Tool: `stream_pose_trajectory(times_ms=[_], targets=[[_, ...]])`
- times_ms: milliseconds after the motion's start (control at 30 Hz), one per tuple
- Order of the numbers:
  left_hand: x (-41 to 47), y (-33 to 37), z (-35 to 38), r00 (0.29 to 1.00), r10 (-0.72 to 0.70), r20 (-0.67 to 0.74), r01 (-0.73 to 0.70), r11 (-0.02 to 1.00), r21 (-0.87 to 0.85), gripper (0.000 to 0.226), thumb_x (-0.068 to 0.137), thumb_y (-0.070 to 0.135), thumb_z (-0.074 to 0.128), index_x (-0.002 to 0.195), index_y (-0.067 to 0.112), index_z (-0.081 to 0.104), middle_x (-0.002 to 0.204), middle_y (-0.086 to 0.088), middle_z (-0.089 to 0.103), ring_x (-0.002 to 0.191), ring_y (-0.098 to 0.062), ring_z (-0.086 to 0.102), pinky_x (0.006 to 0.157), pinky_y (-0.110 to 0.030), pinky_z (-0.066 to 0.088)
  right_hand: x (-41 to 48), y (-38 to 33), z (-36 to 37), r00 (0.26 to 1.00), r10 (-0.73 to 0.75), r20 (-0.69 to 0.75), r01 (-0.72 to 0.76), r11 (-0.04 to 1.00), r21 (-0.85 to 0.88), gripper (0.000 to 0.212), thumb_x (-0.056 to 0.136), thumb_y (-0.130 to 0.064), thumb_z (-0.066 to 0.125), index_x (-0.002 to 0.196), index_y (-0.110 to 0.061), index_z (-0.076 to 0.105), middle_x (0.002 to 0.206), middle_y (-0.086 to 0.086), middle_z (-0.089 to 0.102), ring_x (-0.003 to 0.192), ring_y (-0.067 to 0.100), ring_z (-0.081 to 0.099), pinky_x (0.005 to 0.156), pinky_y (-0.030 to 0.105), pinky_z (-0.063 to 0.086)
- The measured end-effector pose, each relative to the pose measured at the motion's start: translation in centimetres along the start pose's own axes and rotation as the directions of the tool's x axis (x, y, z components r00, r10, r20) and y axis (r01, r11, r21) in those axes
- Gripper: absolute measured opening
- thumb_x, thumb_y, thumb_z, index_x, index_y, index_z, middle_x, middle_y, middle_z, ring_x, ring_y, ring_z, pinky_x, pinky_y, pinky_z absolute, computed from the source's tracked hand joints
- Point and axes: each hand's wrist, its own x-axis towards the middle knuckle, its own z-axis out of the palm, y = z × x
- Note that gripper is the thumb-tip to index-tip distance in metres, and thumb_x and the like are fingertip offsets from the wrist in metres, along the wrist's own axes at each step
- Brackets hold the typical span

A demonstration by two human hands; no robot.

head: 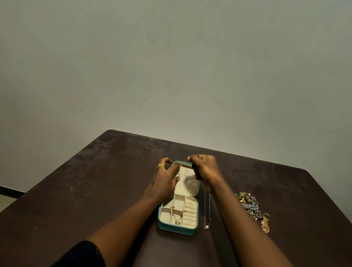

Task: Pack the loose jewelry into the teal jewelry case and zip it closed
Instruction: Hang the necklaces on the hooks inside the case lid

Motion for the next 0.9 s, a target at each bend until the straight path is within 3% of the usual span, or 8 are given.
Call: stream_pose_trajectory(times_ms=[200, 367, 467, 533, 667, 800, 900], targets=[[0.2, 0.2, -0.5, 0.999, 0.024, -0.045, -0.021, 0.997, 0.073, 0.025, 0.092, 0.026, 0.056, 0.113, 0.014, 0.064, 0.146, -0.008, 0.032, 0.109, -0.024, 0.058, 0.088, -0.033, 0.052, -2.0, 1.2, 1.3, 0.994, -0.014, -0.108, 0.032, 0.986, 0.164, 0.034, 0.086, 0.002, 0.054, 0.055, -0.01, 0.052, 0.034, -0.009, 0.041, 0.029, -0.001, 0.031, 0.032, 0.014, 0.025], [1.1, 0.5, -1.3, 0.994, 0.057, -0.097, -0.044, 0.991, 0.123, 0.026, 0.092, 0.027, 0.056, 0.112, 0.015, 0.068, 0.139, -0.004, 0.045, 0.106, -0.026, 0.061, 0.086, -0.036, 0.052, -2.4, 2.9, 2.6, 0.978, -0.049, -0.205, 0.072, 0.992, 0.106, 0.035, 0.08, 0.004, 0.058, 0.052, -0.016, 0.054, 0.033, -0.012, 0.043, 0.031, -0.001, 0.033, 0.036, 0.013, 0.026], [2.1, 0.4, -1.4, 0.99, 0.02, -0.143, -0.01, 0.998, 0.067, 0.024, 0.092, 0.017, 0.051, 0.106, 0.008, 0.068, 0.116, -0.008, 0.06, 0.101, -0.025, 0.061, 0.082, -0.034, 0.05, -2.8, 3.4, 3.0, 0.973, -0.086, -0.215, 0.099, 0.994, 0.05, 0.033, 0.077, 0.003, 0.06, 0.053, -0.019, 0.056, 0.044, -0.012, 0.047, 0.037, -0.001, 0.036, 0.045, 0.018, 0.03], [2.8, 0.1, -1.7, 0.987, -0.006, -0.163, 0.015, 0.998, 0.054, 0.021, 0.092, 0.016, 0.051, 0.099, 0.007, 0.068, 0.105, -0.009, 0.062, 0.094, -0.026, 0.061, 0.077, -0.036, 0.05, -3.2, 3.5, 3.1, 0.973, -0.115, -0.198, 0.113, 0.993, -0.019, 0.03, 0.077, 0.001, 0.061, 0.055, -0.02, 0.057, 0.051, -0.008, 0.052, 0.043, -0.001, 0.042, 0.05, 0.018, 0.035], [4.0, 0.5, -1.8, 0.989, 0.032, -0.143, -0.023, 0.998, 0.065, 0.02, 0.094, 0.021, 0.051, 0.101, 0.009, 0.065, 0.103, -0.008, 0.062, 0.093, -0.024, 0.06, 0.076, -0.036, 0.049, -3.5, 3.9, 3.1, 0.973, -0.128, -0.19, 0.118, 0.991, -0.064, 0.028, 0.077, -0.003, 0.062, 0.058, -0.022, 0.058, 0.059, -0.005, 0.058, 0.057, 0.008, 0.049, 0.059, 0.024, 0.041], [5.3, 1.7, -1.6, 0.982, -0.013, -0.186, 0.003, 0.999, -0.054, 0.023, 0.096, 0.019, 0.048, 0.103, 0.004, 0.064, 0.099, -0.014, 0.066, 0.092, -0.028, 0.061, 0.074, -0.033, 0.044, -3.4, 3.8, 2.8, 0.964, -0.107, -0.244, 0.124, 0.991, 0.055, 0.03, 0.077, 0.001, 0.06, 0.056, -0.02, 0.057, 0.052, -0.008, 0.052, 0.05, 0.004, 0.042, 0.053, 0.022, 0.036], [5.7, 2.6, -1.9, 0.983, -0.123, -0.136, 0.075, 0.947, -0.312, 0.022, 0.095, 0.009, 0.047, 0.103, 0.006, 0.067, 0.097, -0.008, 0.067, 0.088, -0.022, 0.062, 0.078, -0.032, 0.048, -3.6, 3.5, 2.3, 0.962, -0.047, -0.268, 0.106, 0.972, 0.212, 0.028, 0.082, 0.001, 0.056, 0.06, -0.015, 0.057, 0.048, -0.007, 0.046, 0.041, 0.002, 0.036, 0.042, 0.018, 0.03]])
